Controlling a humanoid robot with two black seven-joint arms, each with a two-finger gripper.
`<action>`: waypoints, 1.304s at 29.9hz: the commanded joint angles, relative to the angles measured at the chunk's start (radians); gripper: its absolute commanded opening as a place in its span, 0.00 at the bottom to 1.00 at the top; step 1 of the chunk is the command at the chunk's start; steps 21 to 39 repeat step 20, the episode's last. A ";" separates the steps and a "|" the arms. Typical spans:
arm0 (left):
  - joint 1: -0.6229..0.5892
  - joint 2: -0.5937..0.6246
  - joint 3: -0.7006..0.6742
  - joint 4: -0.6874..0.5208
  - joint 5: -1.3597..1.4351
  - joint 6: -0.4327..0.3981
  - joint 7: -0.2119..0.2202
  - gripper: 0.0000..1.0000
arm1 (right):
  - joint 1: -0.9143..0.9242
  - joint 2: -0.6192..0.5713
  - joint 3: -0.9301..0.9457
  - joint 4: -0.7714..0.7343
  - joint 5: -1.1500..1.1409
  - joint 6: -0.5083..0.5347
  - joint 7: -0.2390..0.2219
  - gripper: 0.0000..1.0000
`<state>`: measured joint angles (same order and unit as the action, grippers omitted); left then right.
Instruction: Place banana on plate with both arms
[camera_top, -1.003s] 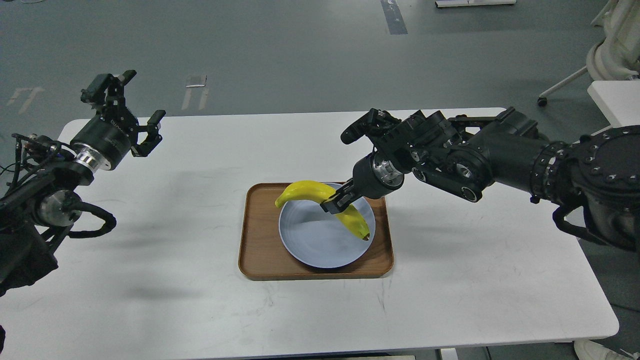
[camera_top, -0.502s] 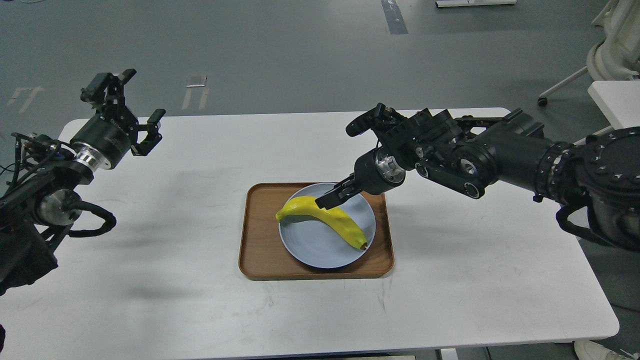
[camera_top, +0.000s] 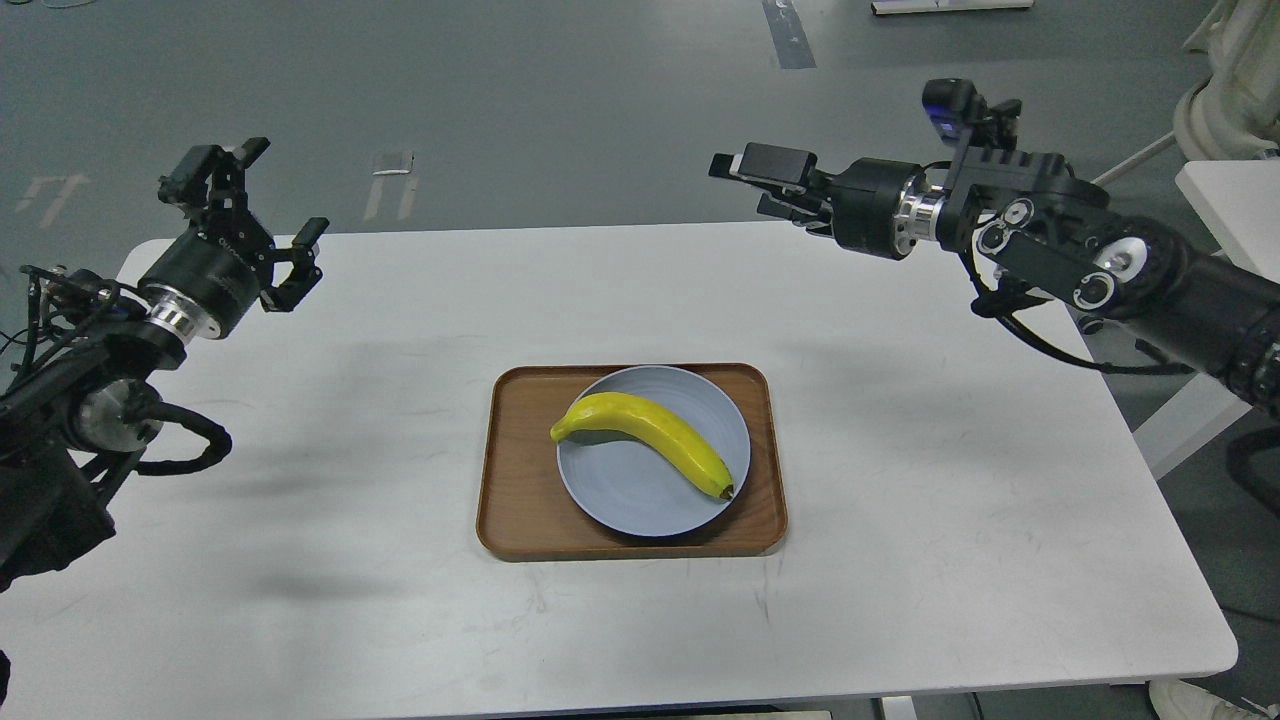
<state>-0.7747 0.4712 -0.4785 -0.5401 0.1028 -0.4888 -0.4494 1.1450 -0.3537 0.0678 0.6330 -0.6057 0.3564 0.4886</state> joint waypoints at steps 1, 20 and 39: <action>0.002 -0.012 0.001 0.000 0.002 0.000 0.000 0.98 | -0.126 -0.018 0.165 0.001 0.231 -0.004 0.000 1.00; 0.008 -0.146 0.014 0.065 0.008 0.000 0.005 0.98 | -0.479 0.032 0.471 -0.001 0.356 0.053 0.000 1.00; 0.008 -0.146 0.014 0.065 0.008 0.000 0.005 0.98 | -0.479 0.032 0.471 -0.001 0.356 0.053 0.000 1.00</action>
